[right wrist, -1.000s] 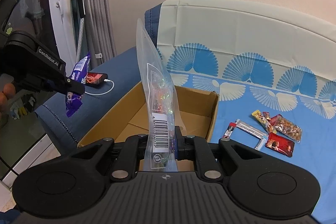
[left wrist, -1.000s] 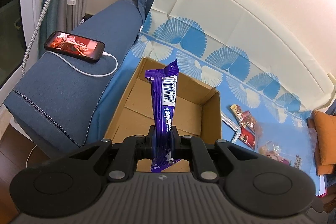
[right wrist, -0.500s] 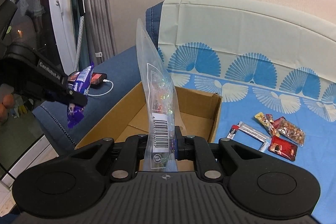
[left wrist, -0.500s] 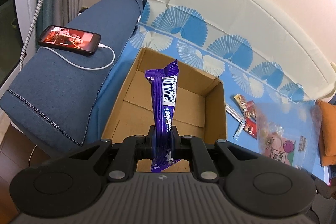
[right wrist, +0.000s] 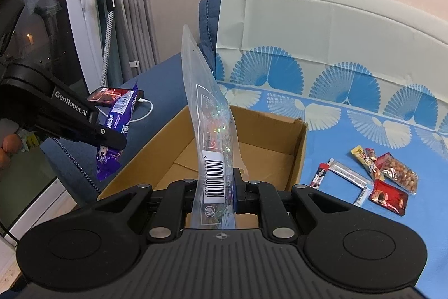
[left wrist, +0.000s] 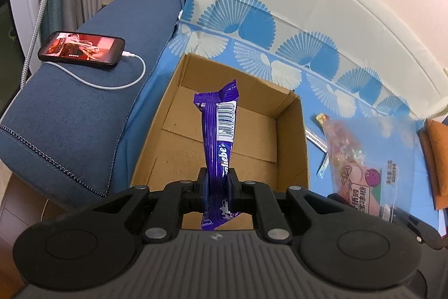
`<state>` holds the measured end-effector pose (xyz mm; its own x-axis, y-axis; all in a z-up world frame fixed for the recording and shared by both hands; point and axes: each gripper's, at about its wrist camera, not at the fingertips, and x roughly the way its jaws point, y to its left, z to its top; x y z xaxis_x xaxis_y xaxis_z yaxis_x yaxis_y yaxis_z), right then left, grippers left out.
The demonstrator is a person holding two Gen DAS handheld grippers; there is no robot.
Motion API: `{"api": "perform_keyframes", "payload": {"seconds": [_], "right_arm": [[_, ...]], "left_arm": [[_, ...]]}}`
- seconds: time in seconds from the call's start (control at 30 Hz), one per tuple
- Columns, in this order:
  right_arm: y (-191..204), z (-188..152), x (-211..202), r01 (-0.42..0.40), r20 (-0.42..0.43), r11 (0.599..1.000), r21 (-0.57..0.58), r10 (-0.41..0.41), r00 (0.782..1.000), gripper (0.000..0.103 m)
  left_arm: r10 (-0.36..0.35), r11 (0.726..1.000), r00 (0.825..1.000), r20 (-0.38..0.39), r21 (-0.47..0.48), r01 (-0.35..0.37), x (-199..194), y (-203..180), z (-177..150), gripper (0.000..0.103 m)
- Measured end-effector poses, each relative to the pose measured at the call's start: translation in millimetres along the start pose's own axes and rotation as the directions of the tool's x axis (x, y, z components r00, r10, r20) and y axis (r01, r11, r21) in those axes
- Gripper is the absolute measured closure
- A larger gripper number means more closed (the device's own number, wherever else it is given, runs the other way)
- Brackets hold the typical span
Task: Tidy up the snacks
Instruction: 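Drop the chocolate bar into the box with the left gripper while the right releases the candy bag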
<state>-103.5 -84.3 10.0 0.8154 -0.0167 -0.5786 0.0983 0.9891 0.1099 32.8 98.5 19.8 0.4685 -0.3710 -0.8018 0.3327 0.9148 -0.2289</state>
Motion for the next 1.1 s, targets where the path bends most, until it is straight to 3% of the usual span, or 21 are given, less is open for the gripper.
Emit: {"api": "perform_keyframes", "payload": {"seconds": [1.1], "right_arm": [[-27,4,105,-0.01,-0.138,0.996,0.091,0.022,0.99,0.088]], "left_arm": [[0.096,0.988,0.984,-0.147,0.131,-0.077,118,-21,19,0.09]]}}
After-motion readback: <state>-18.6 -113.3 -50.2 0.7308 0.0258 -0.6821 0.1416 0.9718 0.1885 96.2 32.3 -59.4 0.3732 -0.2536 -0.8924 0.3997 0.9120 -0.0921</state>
